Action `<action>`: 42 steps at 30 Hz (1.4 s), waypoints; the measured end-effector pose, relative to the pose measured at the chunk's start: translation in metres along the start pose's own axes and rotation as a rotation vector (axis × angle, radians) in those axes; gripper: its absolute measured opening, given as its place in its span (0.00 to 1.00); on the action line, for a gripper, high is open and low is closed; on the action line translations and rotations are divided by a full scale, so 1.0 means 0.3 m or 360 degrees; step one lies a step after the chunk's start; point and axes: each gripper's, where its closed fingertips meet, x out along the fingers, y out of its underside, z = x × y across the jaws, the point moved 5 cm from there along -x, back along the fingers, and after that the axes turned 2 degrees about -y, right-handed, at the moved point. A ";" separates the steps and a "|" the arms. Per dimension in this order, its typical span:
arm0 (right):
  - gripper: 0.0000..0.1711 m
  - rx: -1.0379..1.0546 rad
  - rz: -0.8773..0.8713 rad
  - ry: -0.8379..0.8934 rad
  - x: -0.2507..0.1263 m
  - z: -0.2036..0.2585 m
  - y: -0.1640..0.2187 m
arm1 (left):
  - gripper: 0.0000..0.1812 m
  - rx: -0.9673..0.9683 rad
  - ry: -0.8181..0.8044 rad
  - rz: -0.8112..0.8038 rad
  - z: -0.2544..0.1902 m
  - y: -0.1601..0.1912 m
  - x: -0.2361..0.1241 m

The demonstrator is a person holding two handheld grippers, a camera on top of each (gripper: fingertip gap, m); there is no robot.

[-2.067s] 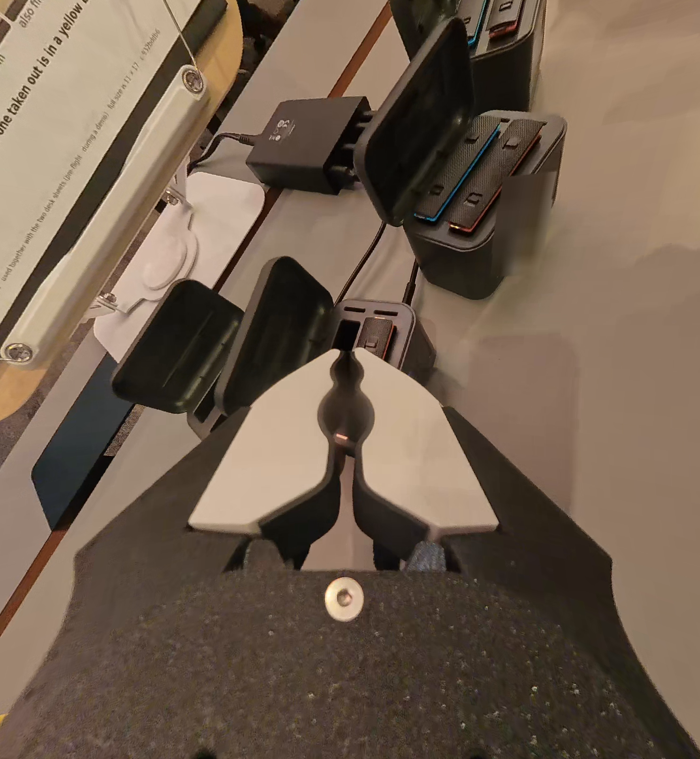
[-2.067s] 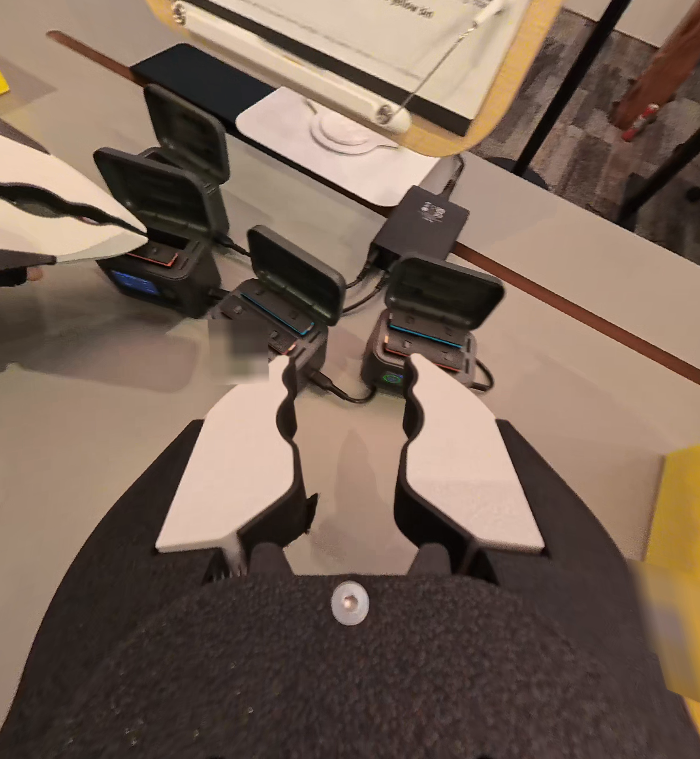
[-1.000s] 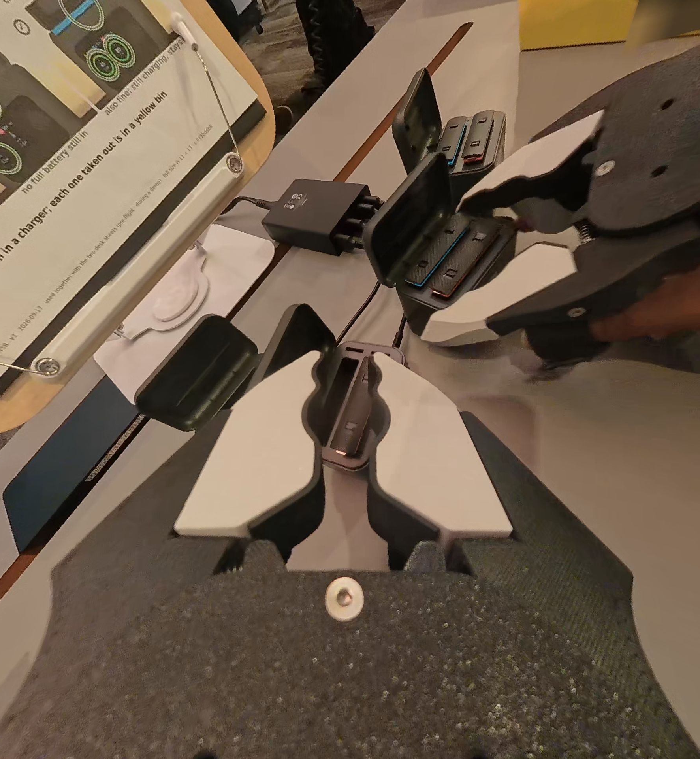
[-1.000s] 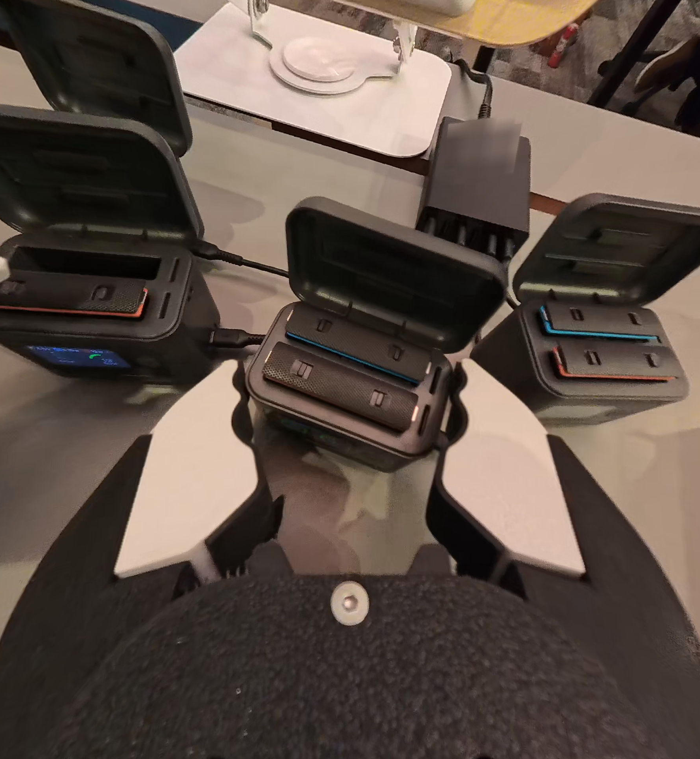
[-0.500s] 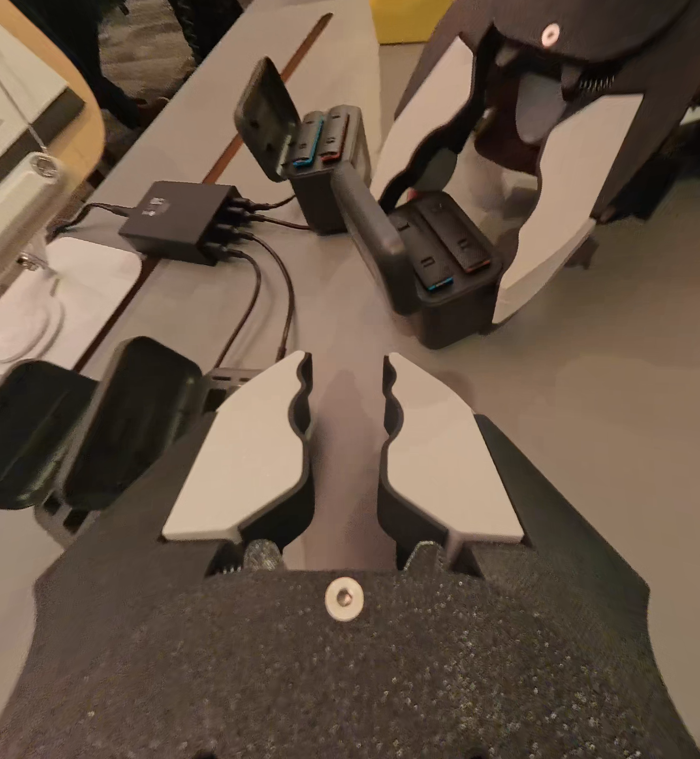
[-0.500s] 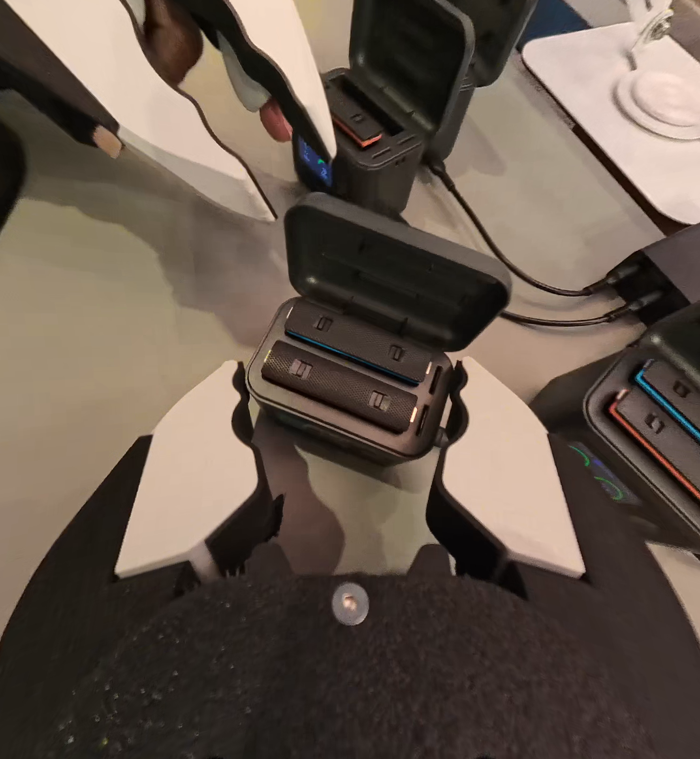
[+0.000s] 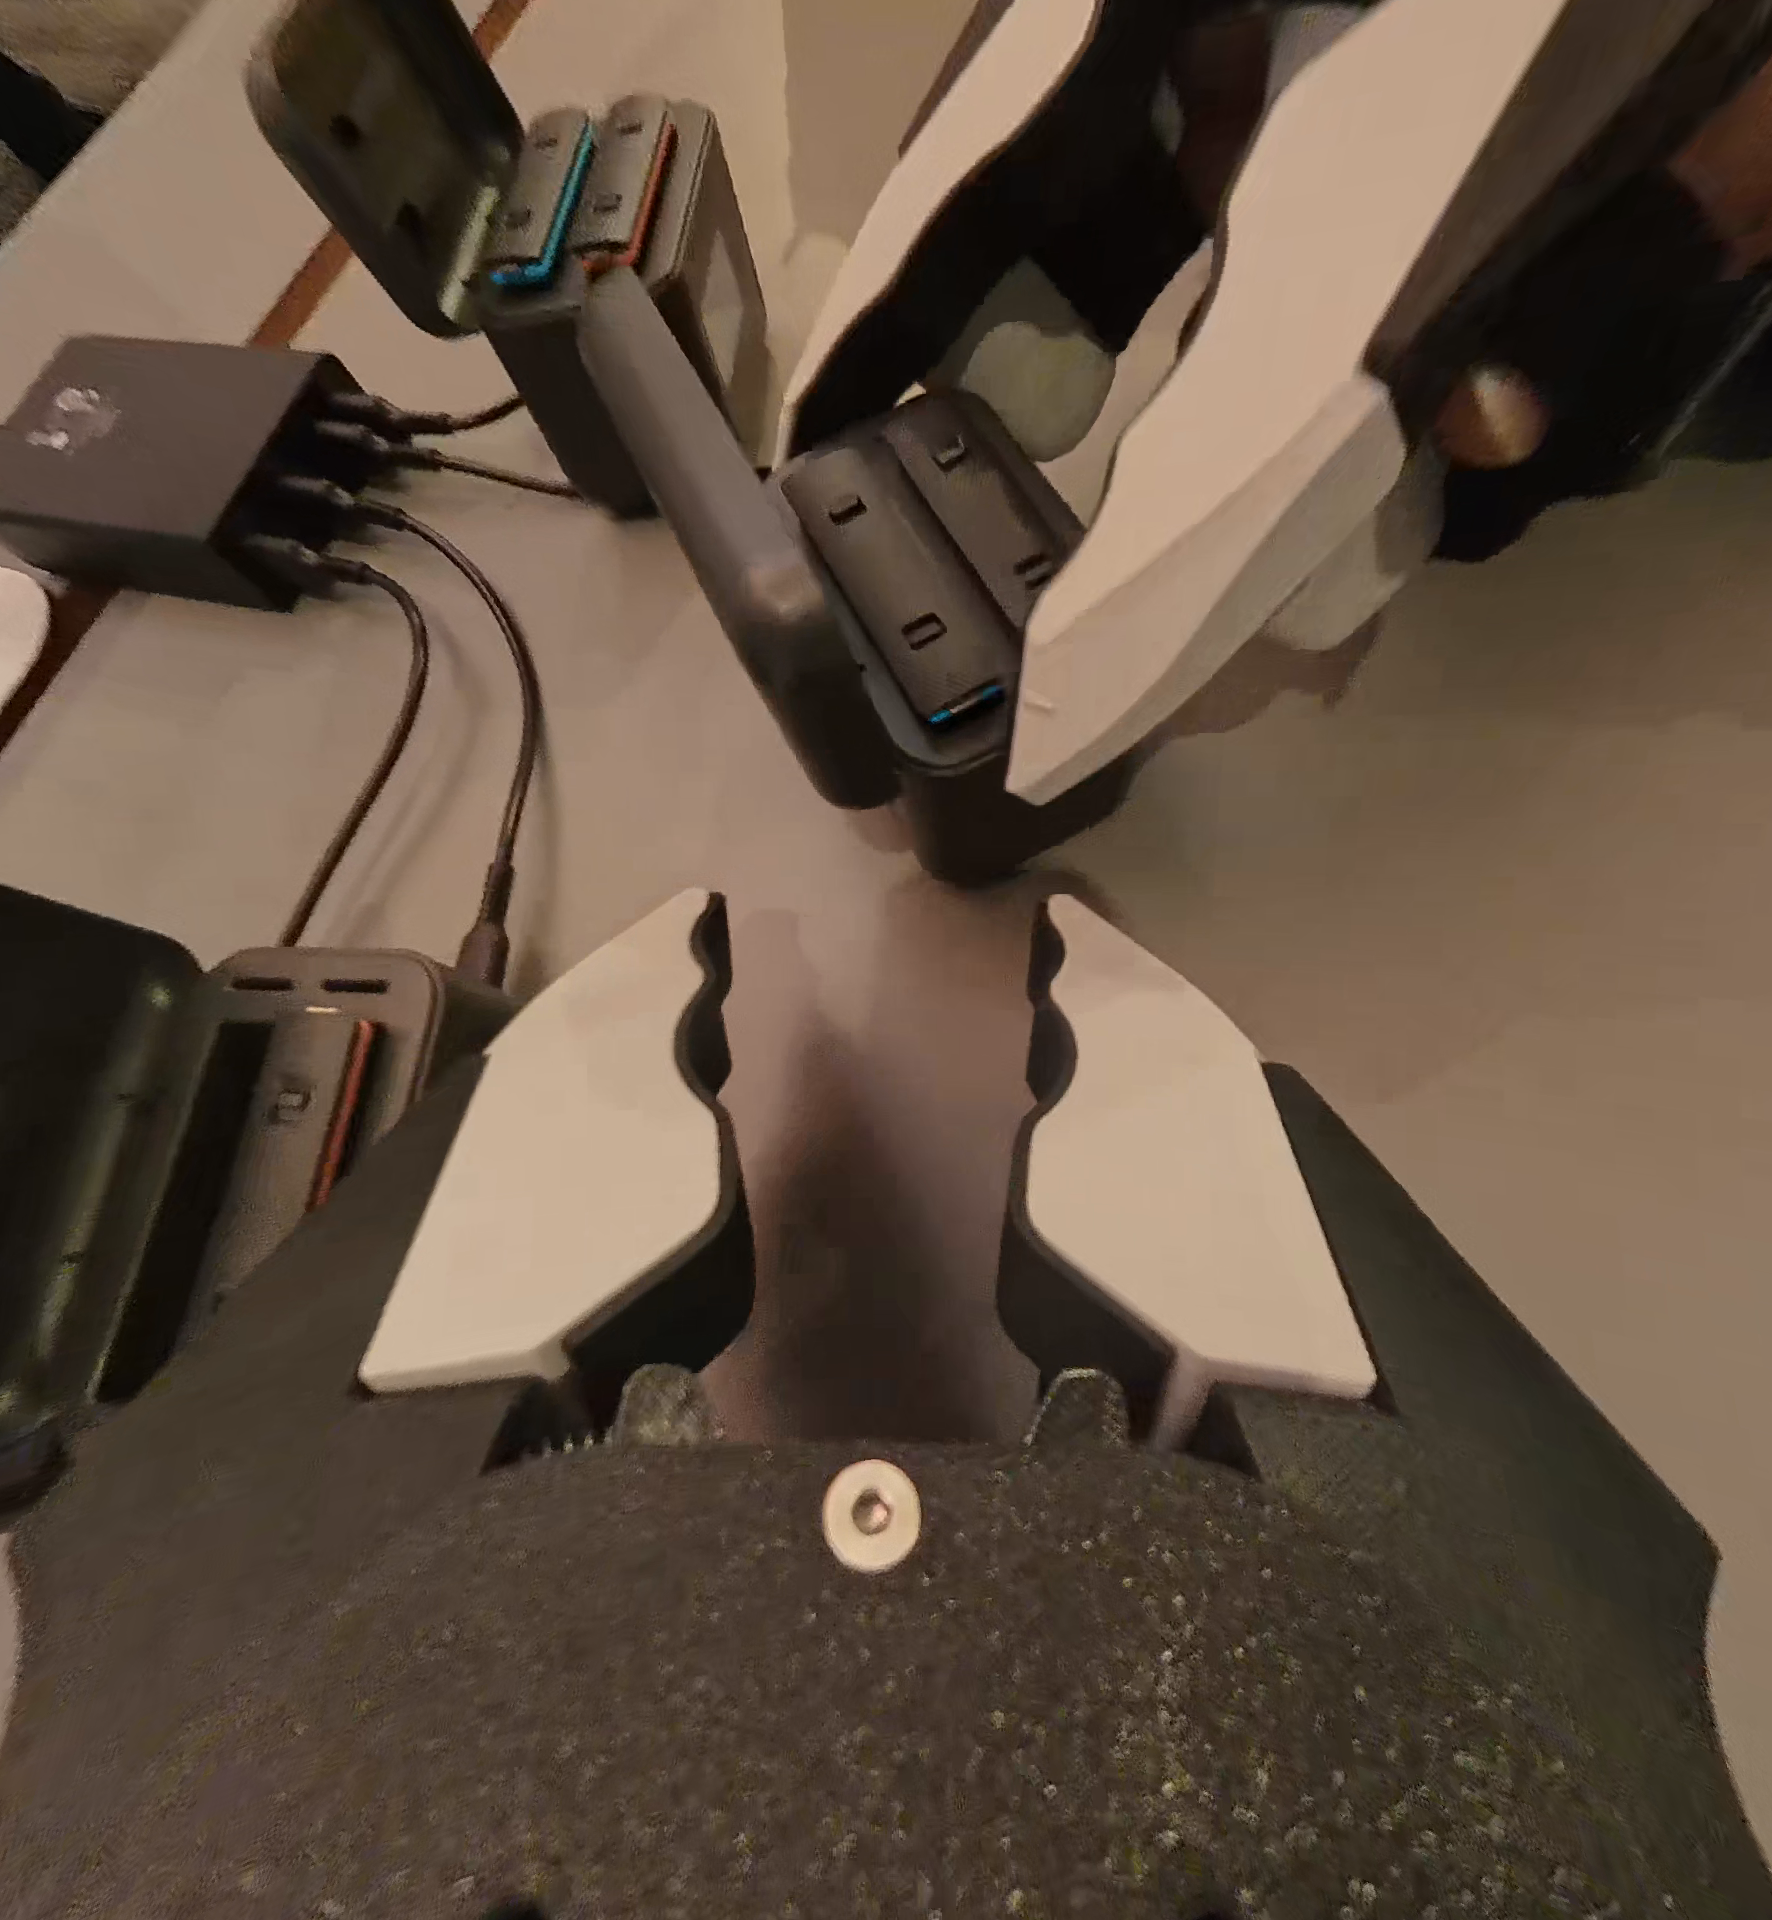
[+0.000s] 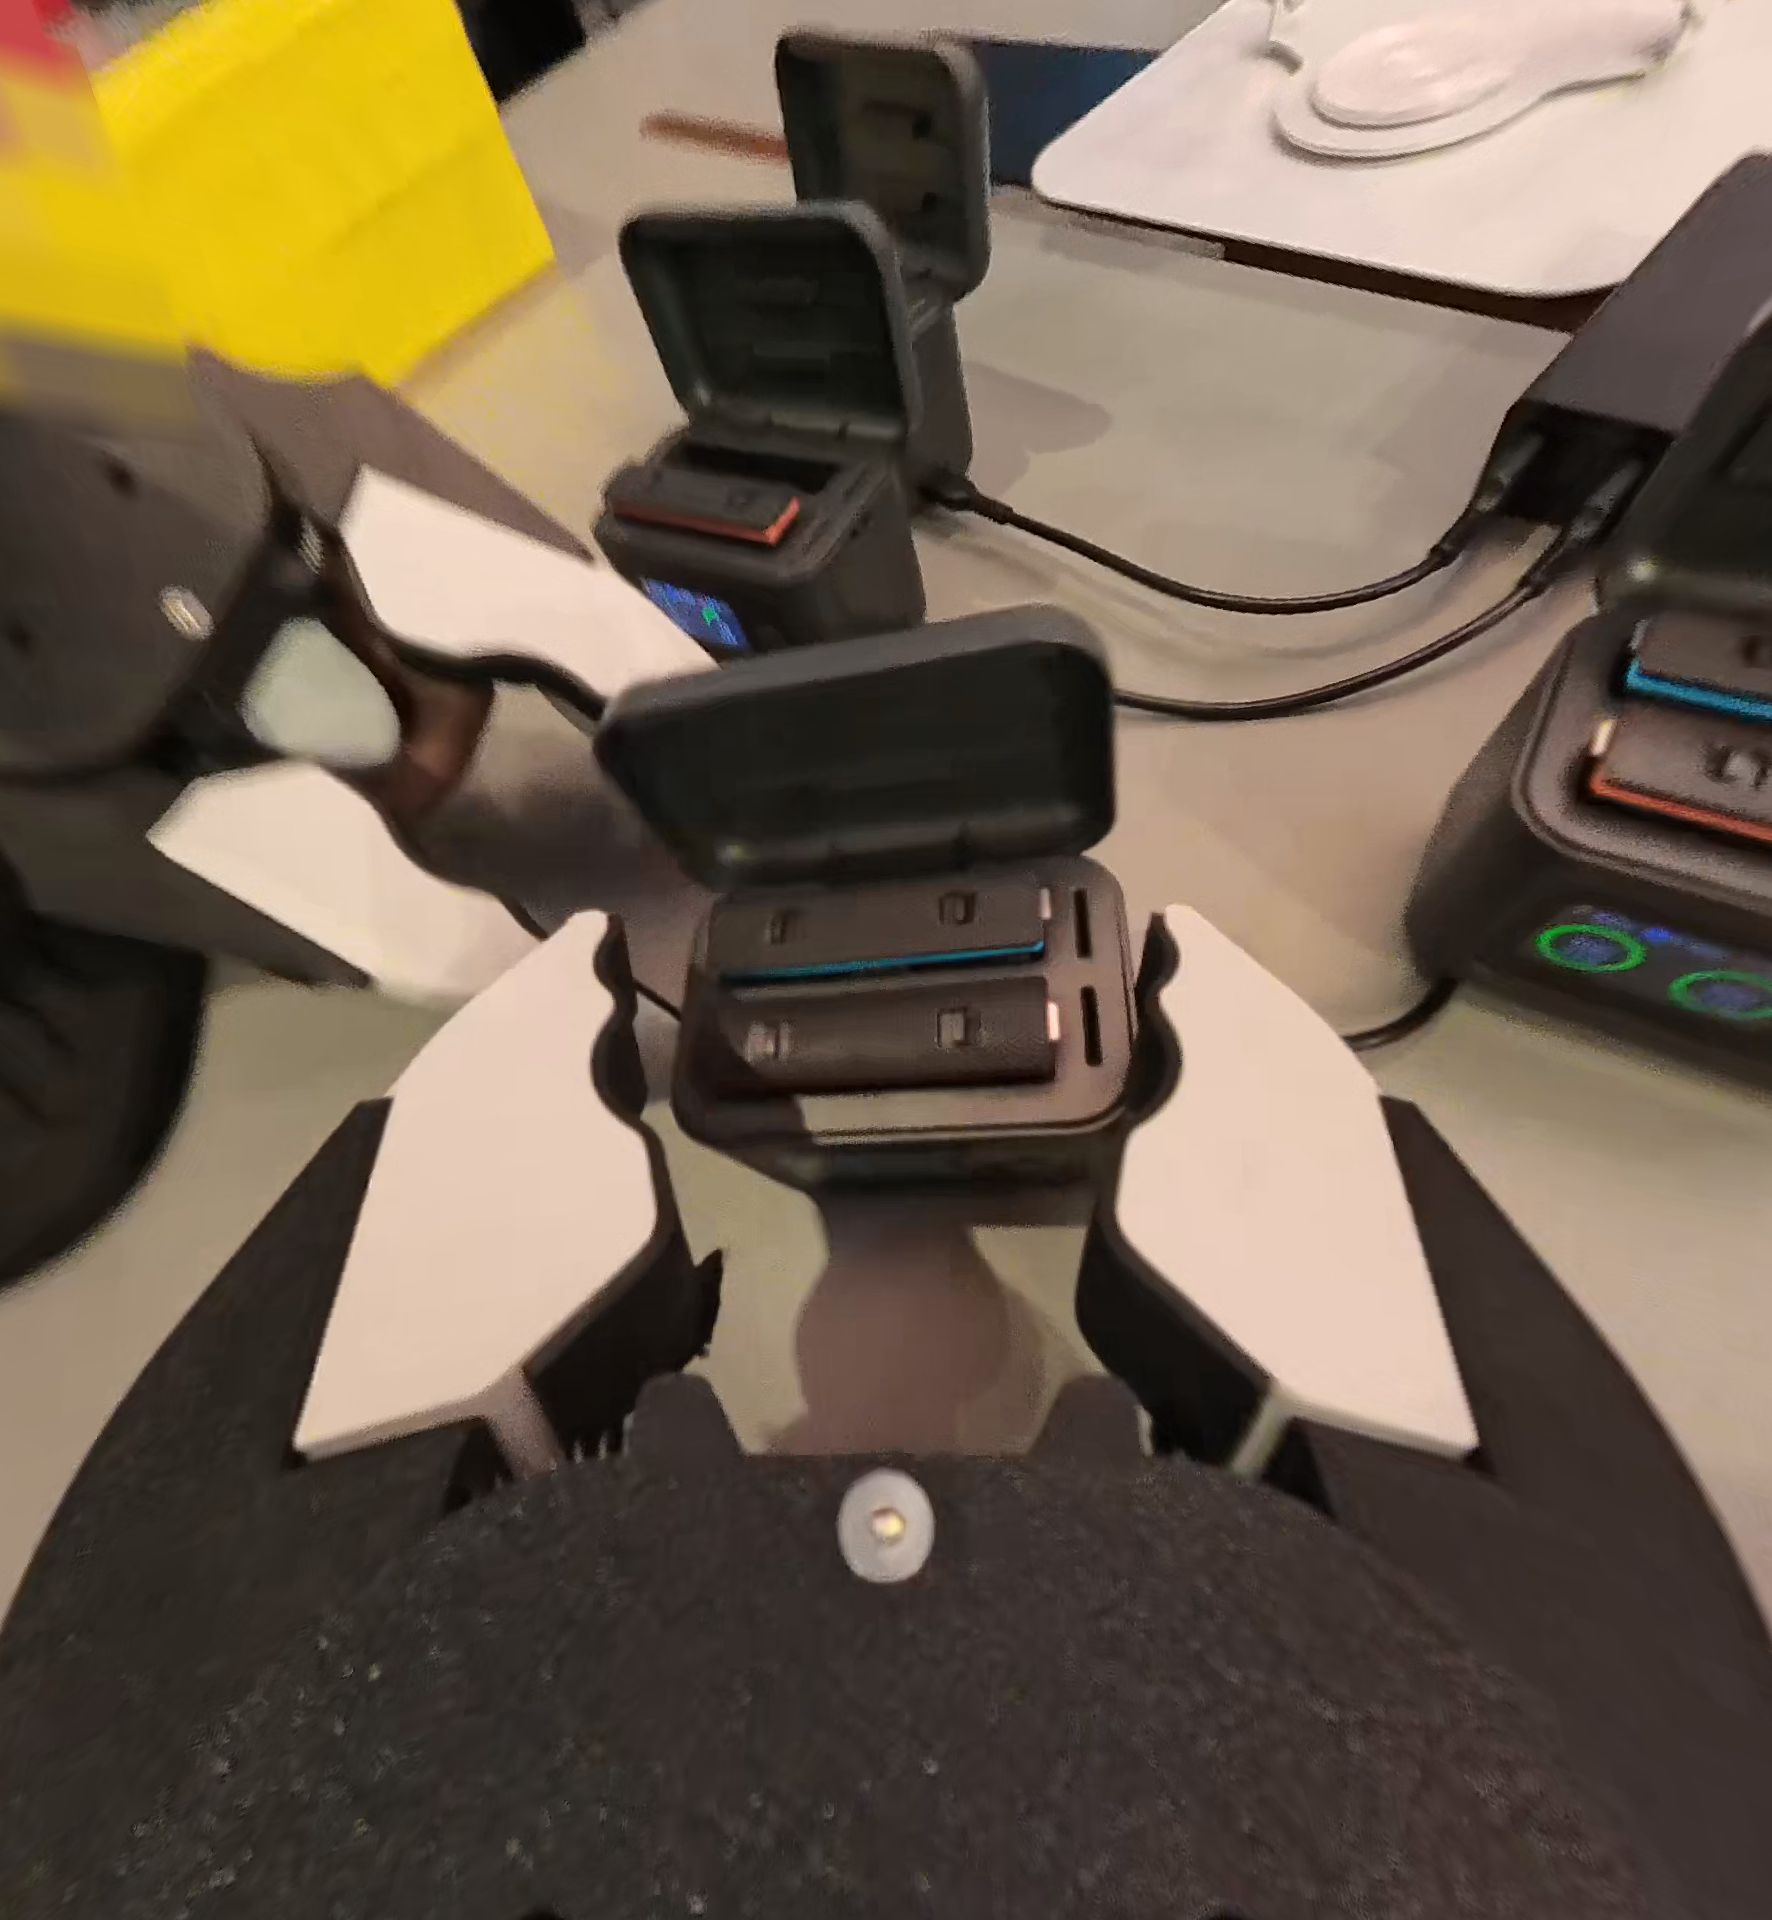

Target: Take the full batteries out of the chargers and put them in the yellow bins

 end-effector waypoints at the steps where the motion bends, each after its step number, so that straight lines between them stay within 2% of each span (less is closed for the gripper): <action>1: 0.54 0.0108 -0.0041 -0.0038 0.005 0.013 -0.008 | 0.32 -0.0007 0.0005 0.0008 -0.001 0.006 0.005; 3: 0.54 0.0254 -0.0102 -0.0091 0.019 0.035 -0.019 | 0.37 -0.0044 0.0040 0.0015 -0.007 0.013 0.012; 7: 0.57 0.0276 -0.0146 -0.0037 0.051 0.064 -0.029 | 0.42 -0.0126 0.0102 0.0040 -0.035 0.024 0.031; 13: 0.59 0.0457 -0.0275 -0.0076 0.067 0.088 -0.051 | 0.49 -0.0224 -0.0054 0.0013 -0.044 0.004 0.059; 18: 0.56 0.0481 -0.0316 -0.0090 0.061 0.086 -0.059 | 0.46 -0.0190 -0.0190 -0.0039 -0.044 -0.017 0.062; 25: 0.54 0.0369 -0.0387 0.0040 -0.033 0.038 -0.084 | 0.44 -0.0231 -0.0082 -0.0077 0.001 0.004 0.032; 29: 0.53 0.0303 -0.0413 0.0125 -0.088 0.015 -0.084 | 0.32 -0.0317 0.0014 -0.0147 0.067 0.036 -0.010; 34: 0.53 0.0282 -0.0395 0.0146 -0.099 0.008 -0.076 | 0.32 -0.0402 0.0019 -0.0168 0.109 0.055 -0.030; 38: 0.50 0.0193 -0.0311 0.0123 -0.072 0.023 -0.063 | 0.32 -0.0383 0.0007 -0.0165 0.106 0.054 -0.030; 42: 0.48 -0.0188 -0.0062 0.0135 -0.017 0.025 -0.047 | 0.32 -0.0375 -0.0001 -0.0162 0.106 0.055 -0.029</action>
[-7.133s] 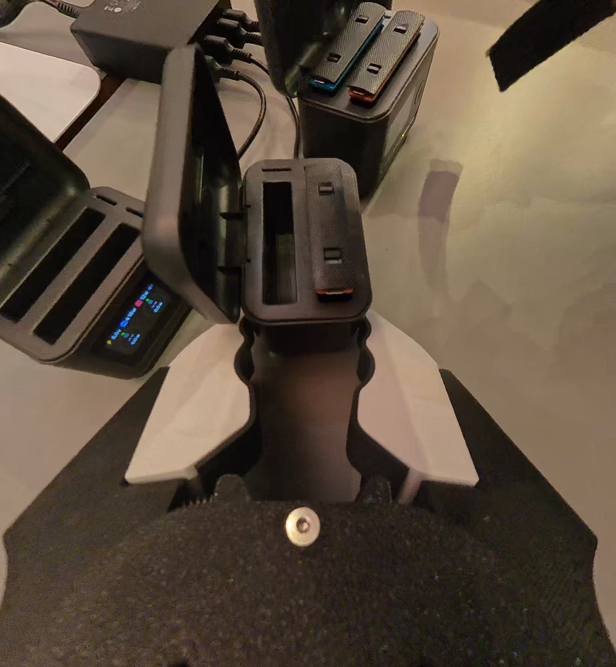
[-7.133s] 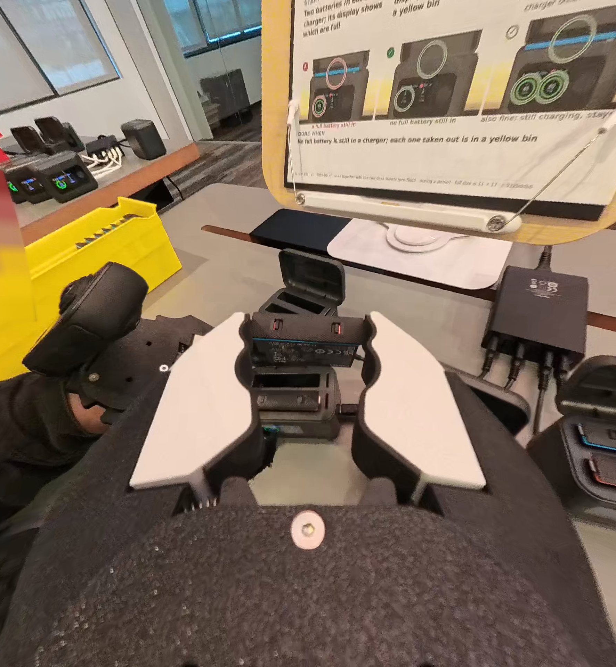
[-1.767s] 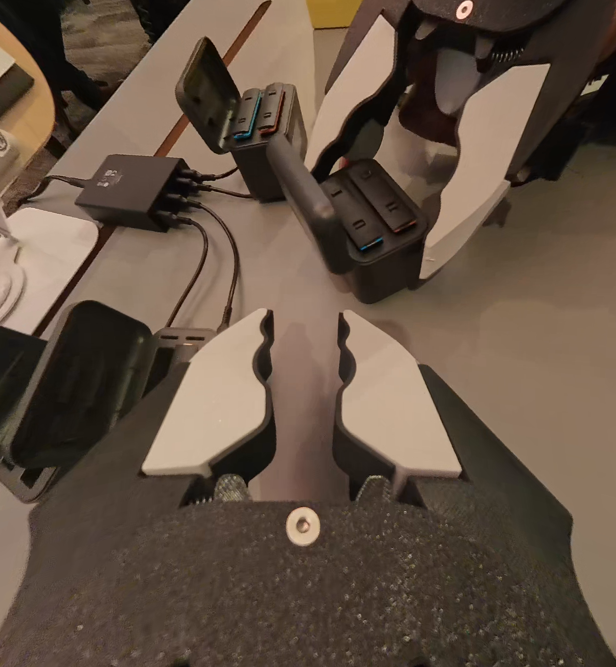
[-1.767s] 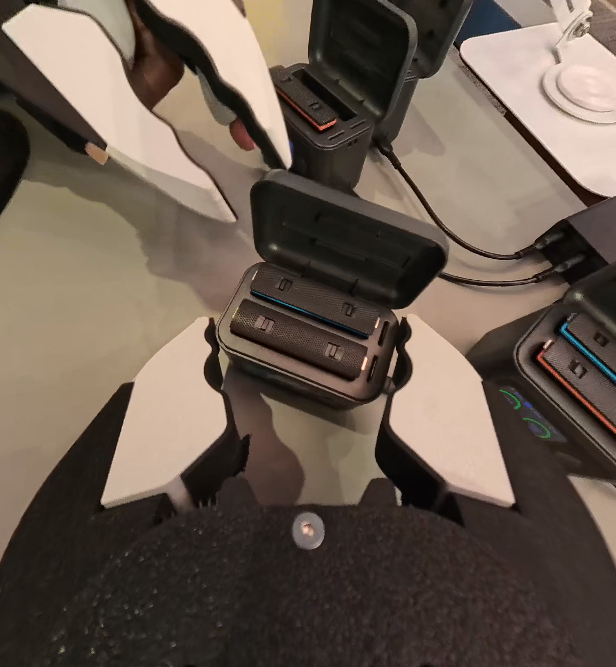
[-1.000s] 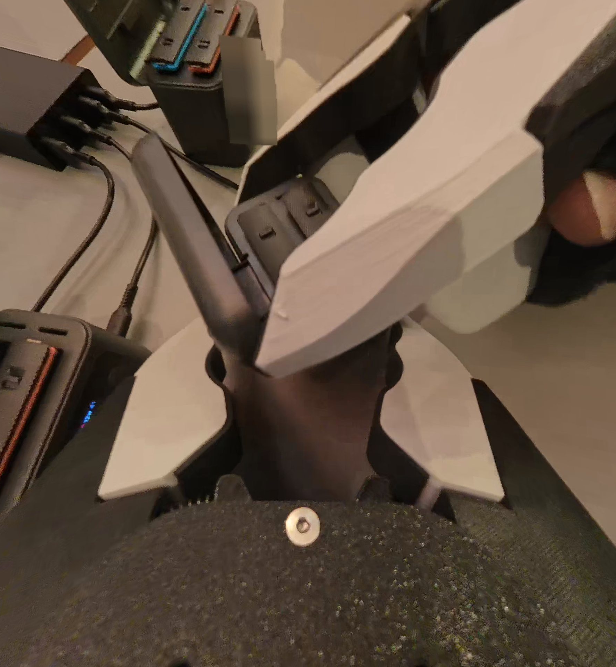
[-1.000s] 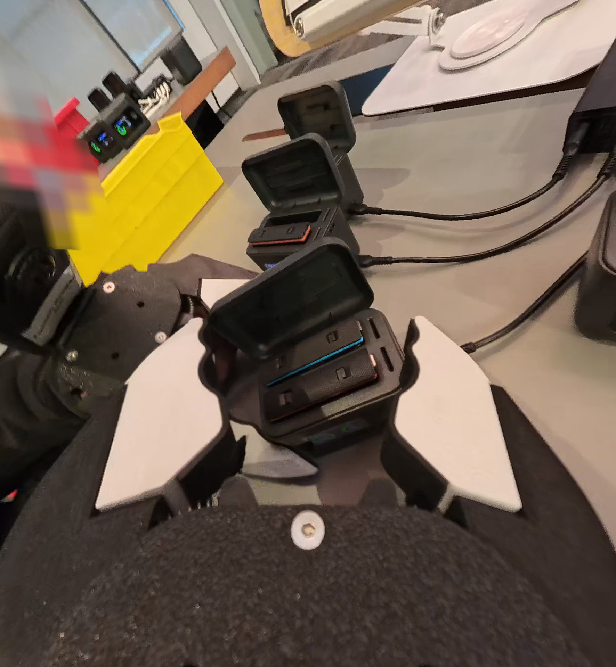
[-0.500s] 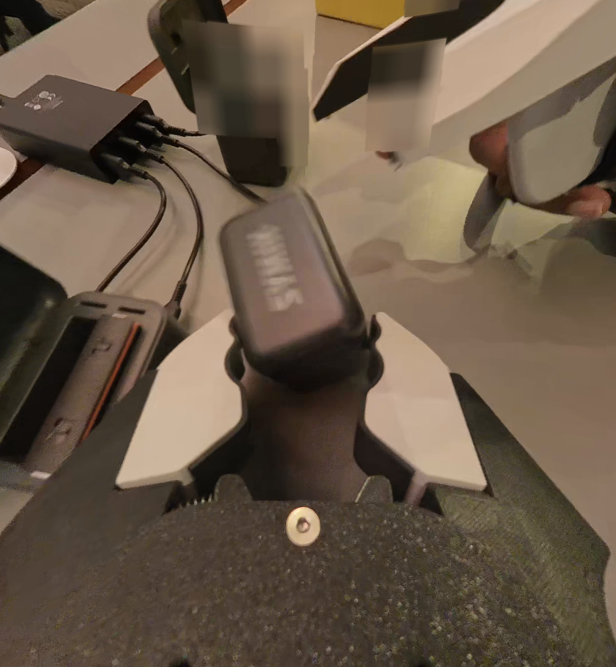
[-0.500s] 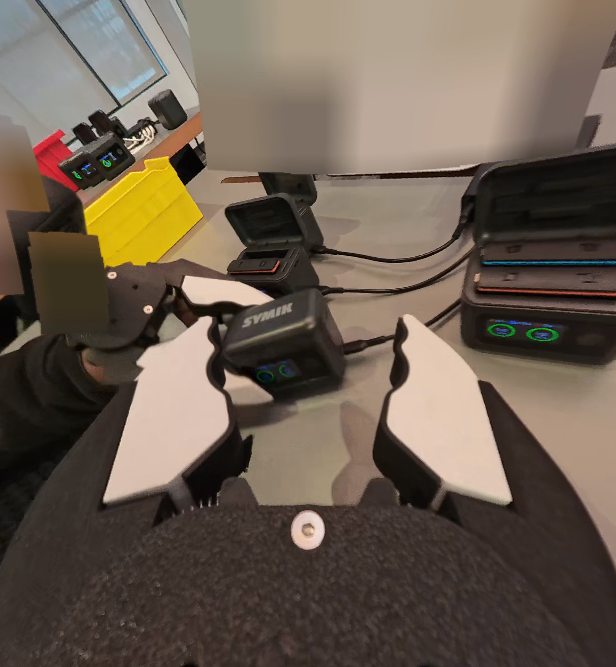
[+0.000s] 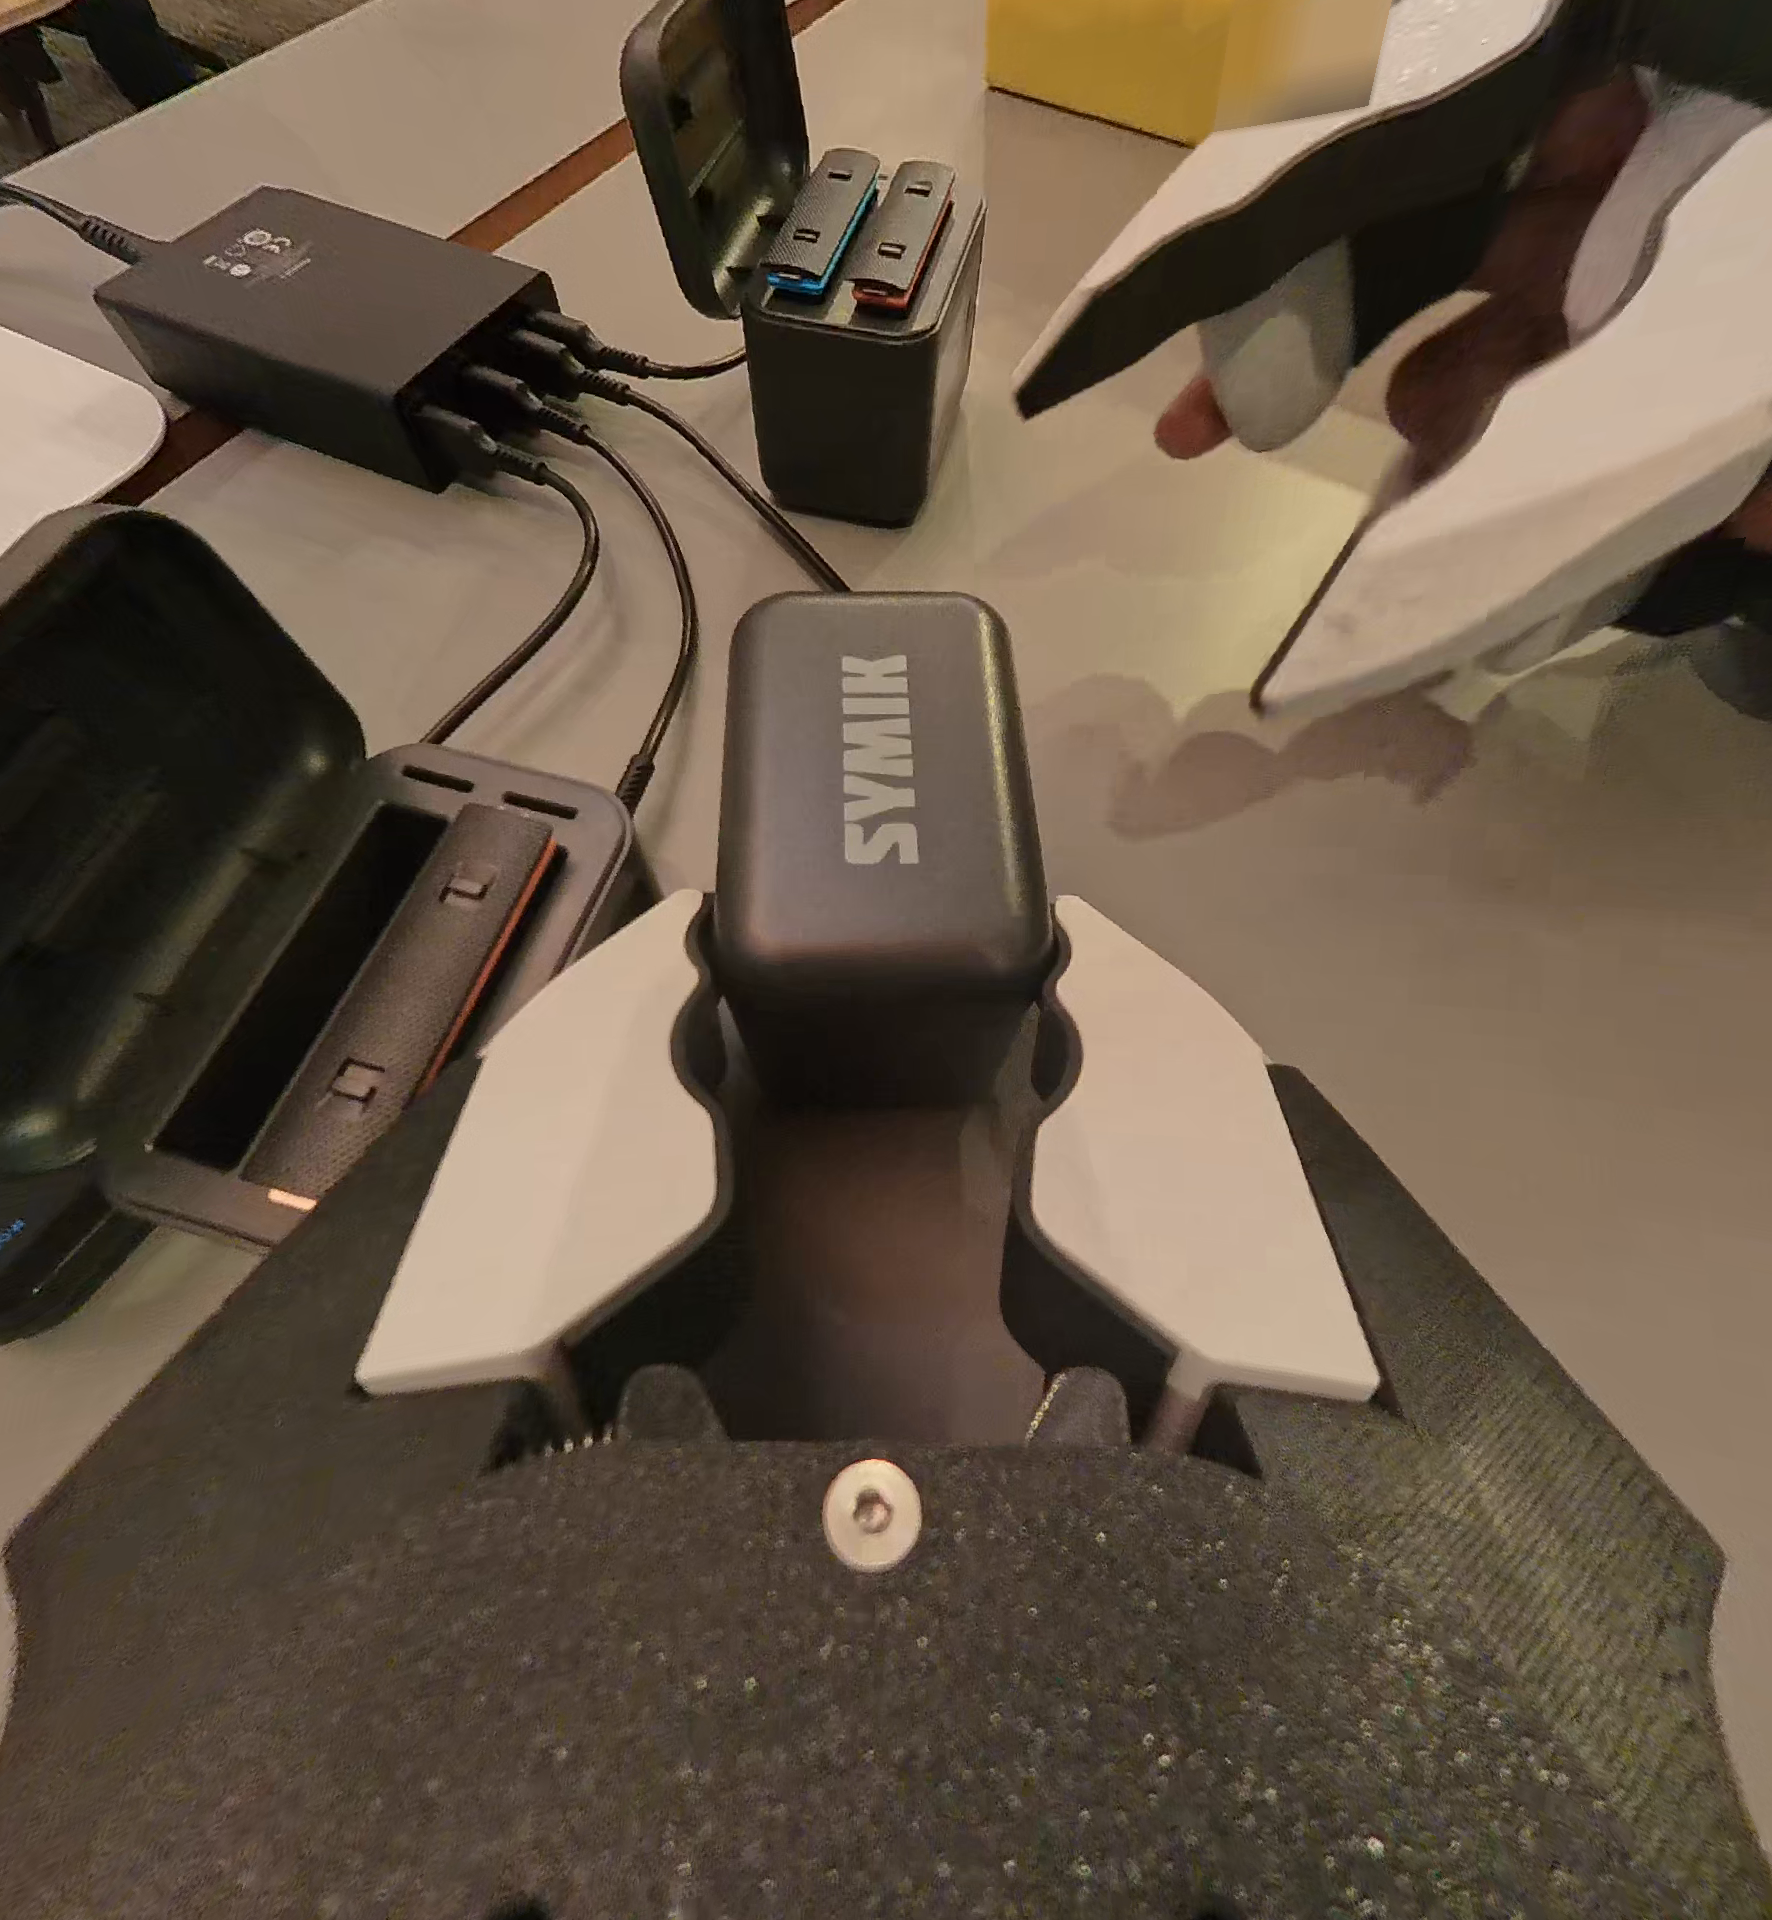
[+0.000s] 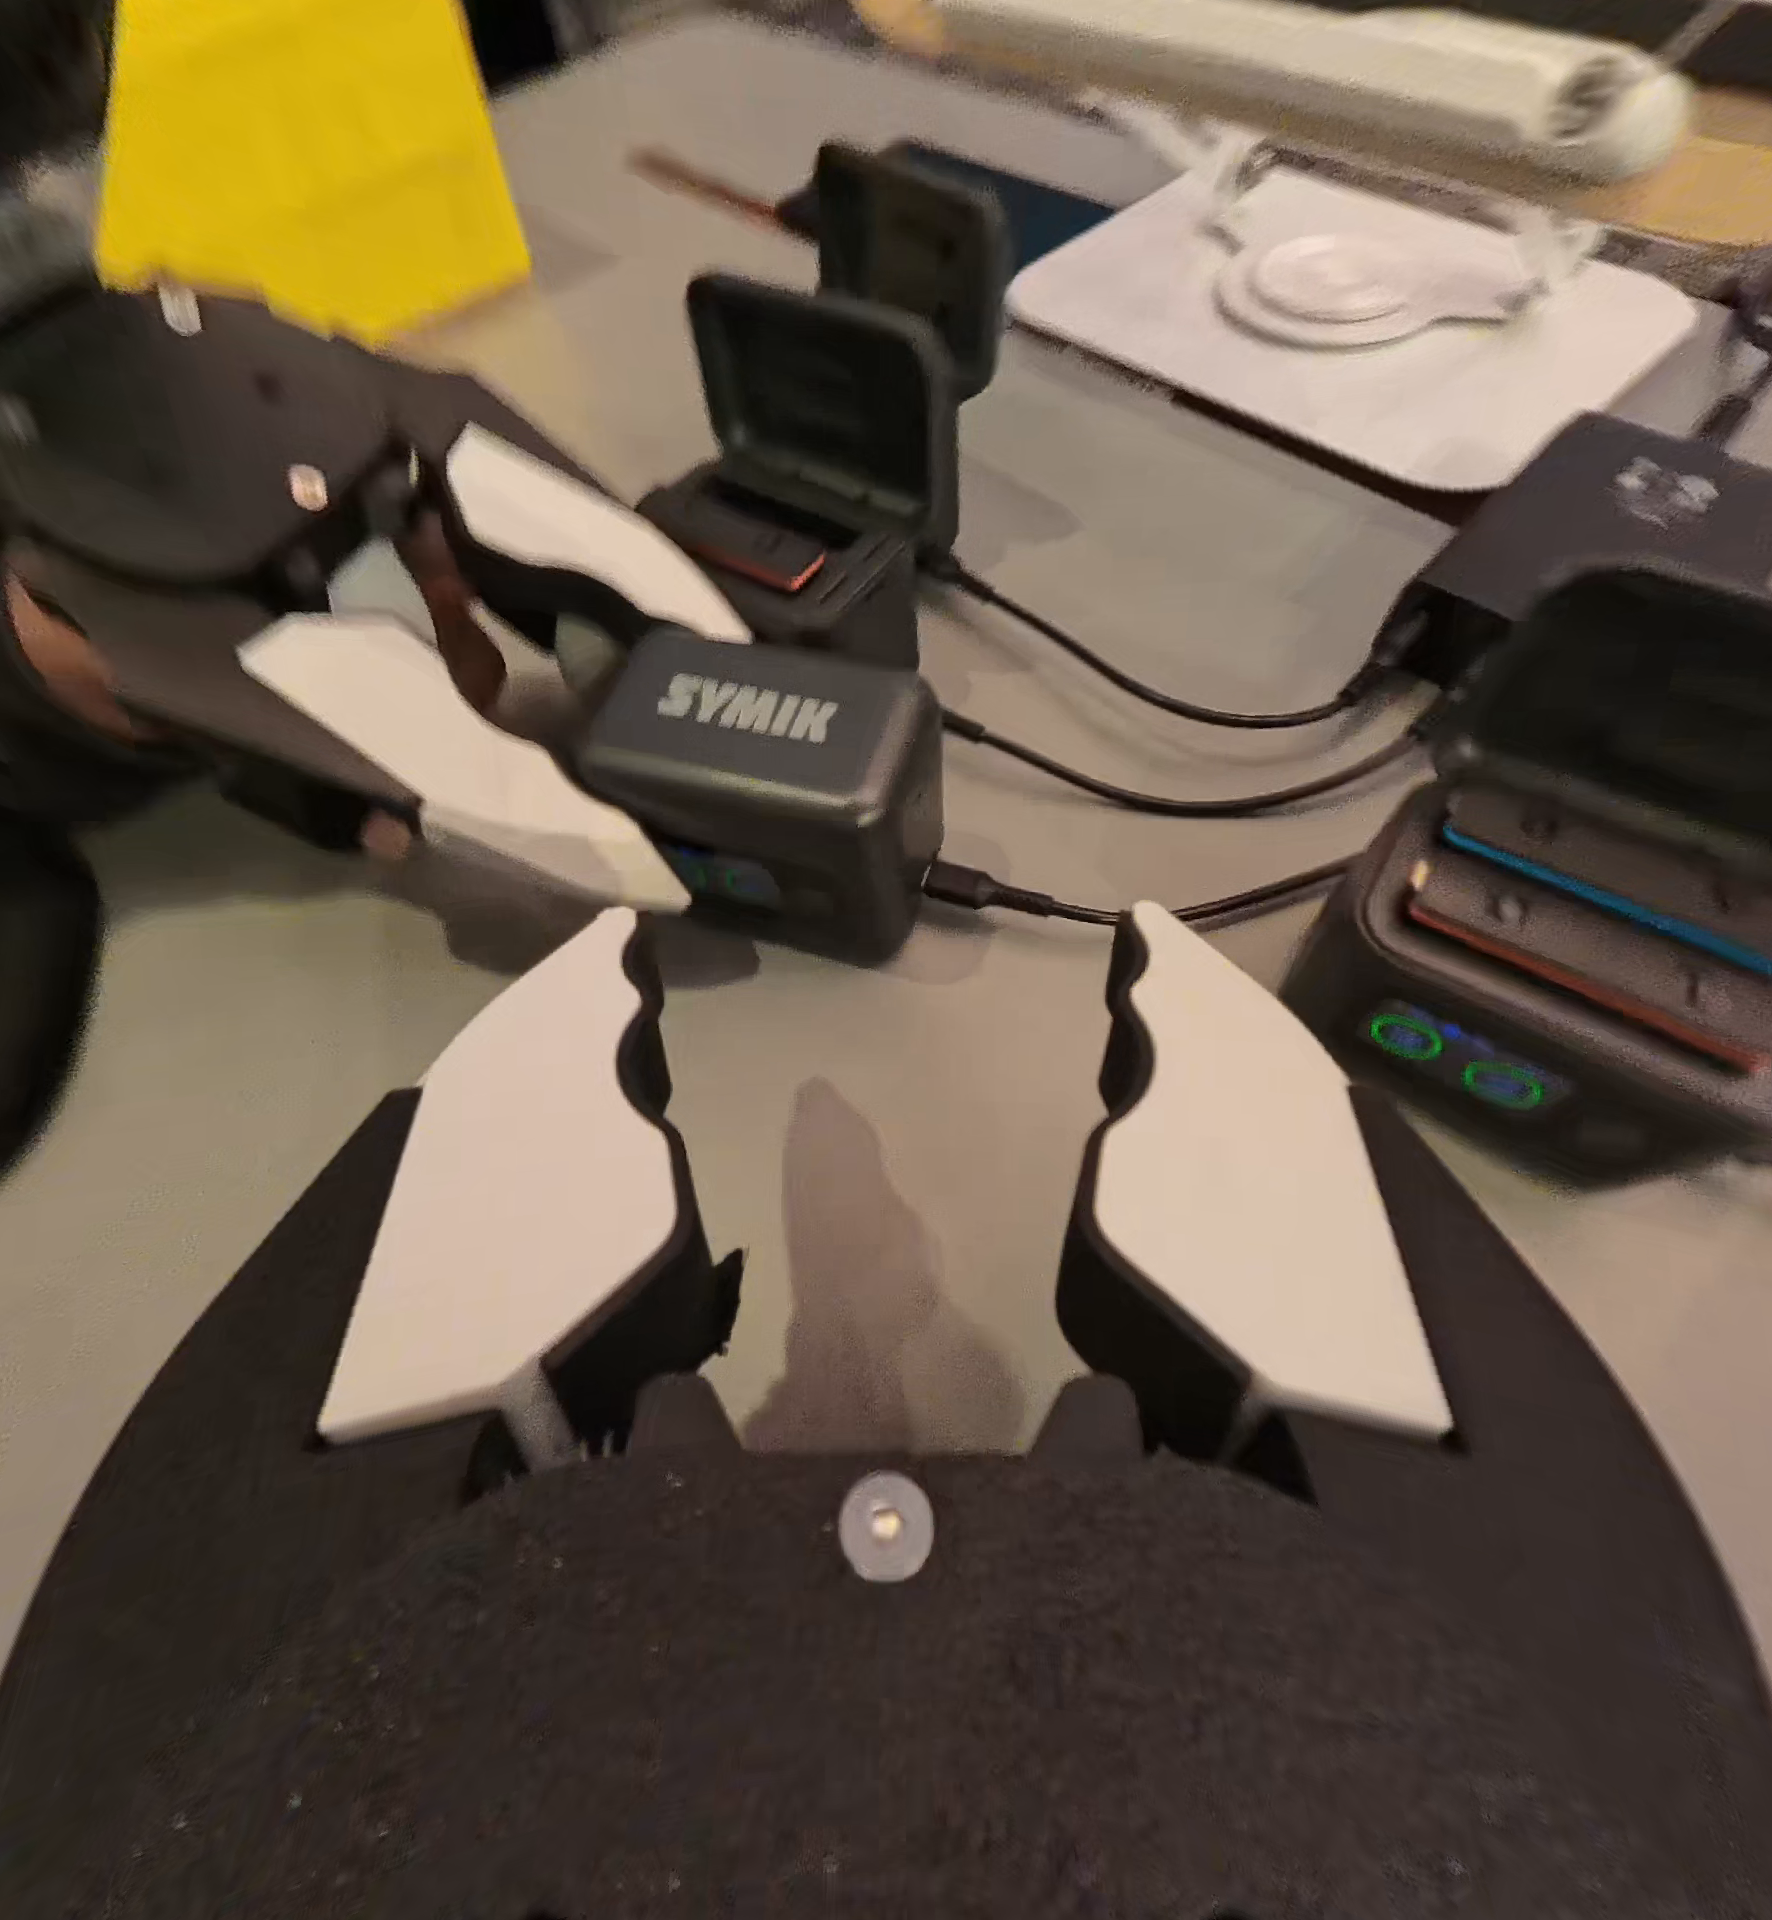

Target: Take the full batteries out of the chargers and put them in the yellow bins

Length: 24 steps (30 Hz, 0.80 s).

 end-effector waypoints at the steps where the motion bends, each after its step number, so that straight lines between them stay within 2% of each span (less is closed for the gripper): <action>1: 0.48 -0.0120 0.0068 -0.0016 0.014 -0.001 0.002 | 0.31 0.0012 -0.0013 0.0004 0.000 0.001 0.001; 7: 0.42 -0.0963 0.0383 -0.0285 0.084 0.000 -0.077 | 0.33 0.0125 -0.0113 0.0106 -0.006 0.020 0.019; 11: 0.38 -0.1236 0.0661 -0.0541 0.147 -0.001 -0.113 | 0.32 0.0110 -0.0078 0.0111 -0.006 0.022 0.017; 14: 0.32 -0.1335 0.0863 -0.0700 0.188 0.004 -0.110 | 0.32 0.0132 -0.0058 0.0109 -0.006 0.023 0.016; 18: 0.31 -0.1380 0.1016 -0.0836 0.203 0.006 -0.116 | 0.32 0.0138 -0.0035 0.0112 -0.005 0.025 0.014; 24: 0.29 -0.1115 0.1166 -0.1079 0.200 -0.009 -0.141 | 0.32 0.0180 -0.0017 0.0105 -0.009 0.024 0.015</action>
